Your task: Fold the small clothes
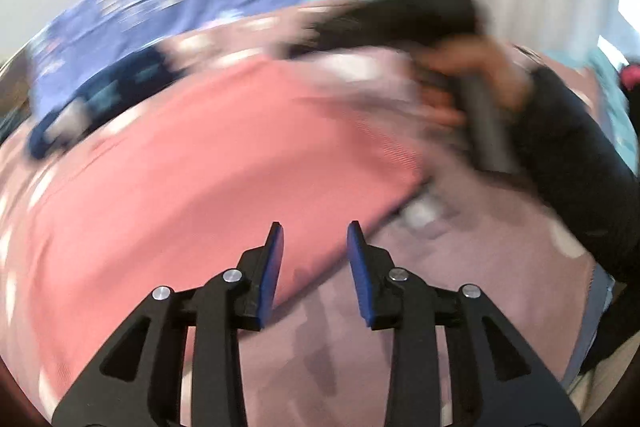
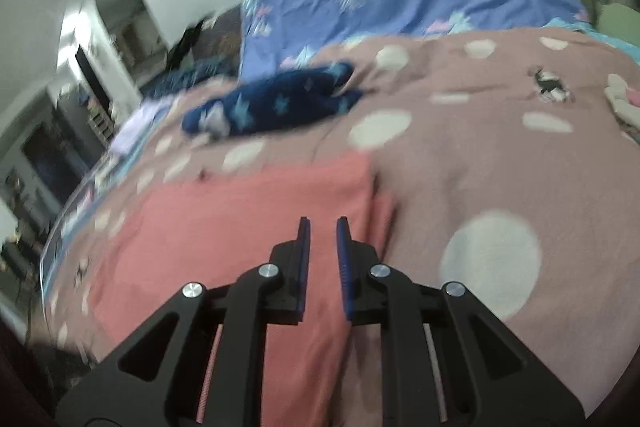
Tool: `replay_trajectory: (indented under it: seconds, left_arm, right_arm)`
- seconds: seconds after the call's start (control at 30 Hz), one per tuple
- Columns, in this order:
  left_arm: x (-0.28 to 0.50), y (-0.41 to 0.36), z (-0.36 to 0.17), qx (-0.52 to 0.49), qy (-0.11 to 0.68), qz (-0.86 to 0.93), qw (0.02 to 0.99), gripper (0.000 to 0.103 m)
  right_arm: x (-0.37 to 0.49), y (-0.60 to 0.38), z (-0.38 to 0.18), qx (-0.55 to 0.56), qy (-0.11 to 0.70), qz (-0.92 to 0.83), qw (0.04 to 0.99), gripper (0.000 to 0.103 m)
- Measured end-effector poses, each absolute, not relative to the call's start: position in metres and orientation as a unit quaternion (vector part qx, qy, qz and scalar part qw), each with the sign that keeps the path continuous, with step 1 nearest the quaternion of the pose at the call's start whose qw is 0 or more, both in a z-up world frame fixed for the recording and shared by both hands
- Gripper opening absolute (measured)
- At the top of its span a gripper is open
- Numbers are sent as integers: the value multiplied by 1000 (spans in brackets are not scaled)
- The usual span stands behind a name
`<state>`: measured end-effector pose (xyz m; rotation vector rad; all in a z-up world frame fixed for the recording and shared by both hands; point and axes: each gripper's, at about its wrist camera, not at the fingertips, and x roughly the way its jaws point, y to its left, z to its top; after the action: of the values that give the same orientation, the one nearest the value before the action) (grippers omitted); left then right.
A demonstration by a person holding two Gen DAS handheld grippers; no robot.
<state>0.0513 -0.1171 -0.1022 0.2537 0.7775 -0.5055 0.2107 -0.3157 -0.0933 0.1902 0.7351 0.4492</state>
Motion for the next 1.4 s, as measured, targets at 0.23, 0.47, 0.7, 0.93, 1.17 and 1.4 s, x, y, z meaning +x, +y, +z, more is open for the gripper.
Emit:
replay_trajectory:
  seconds: [0.23,0.47,0.7,0.93,1.17,1.4]
  left_arm:
    - [20,50,-97,29,371,-41,927,33]
    - [-4,135,-92,-8,339,45,940,33]
    - [-7,150,-104,-46,316,28,947,34]
    - [-15,175,-104,-85,297,17,951,48]
    - [-6,208,-117,-166,308,-4,937,48]
    - [22,215,-107,-189,303,-83,930,63]
  right_arm:
    - [205,-310,-106,24,387,105,916,22]
    - [113,-189,-50,-95,295,252,917,25]
    - [16,-22,-95,-319,209,373,846,40]
    - [17,50,-146,-449,172,309,820,42]
    - [36,74,-158,-470,142,270,828,41]
    - [41,59,-120,-367,170,302,863,4]
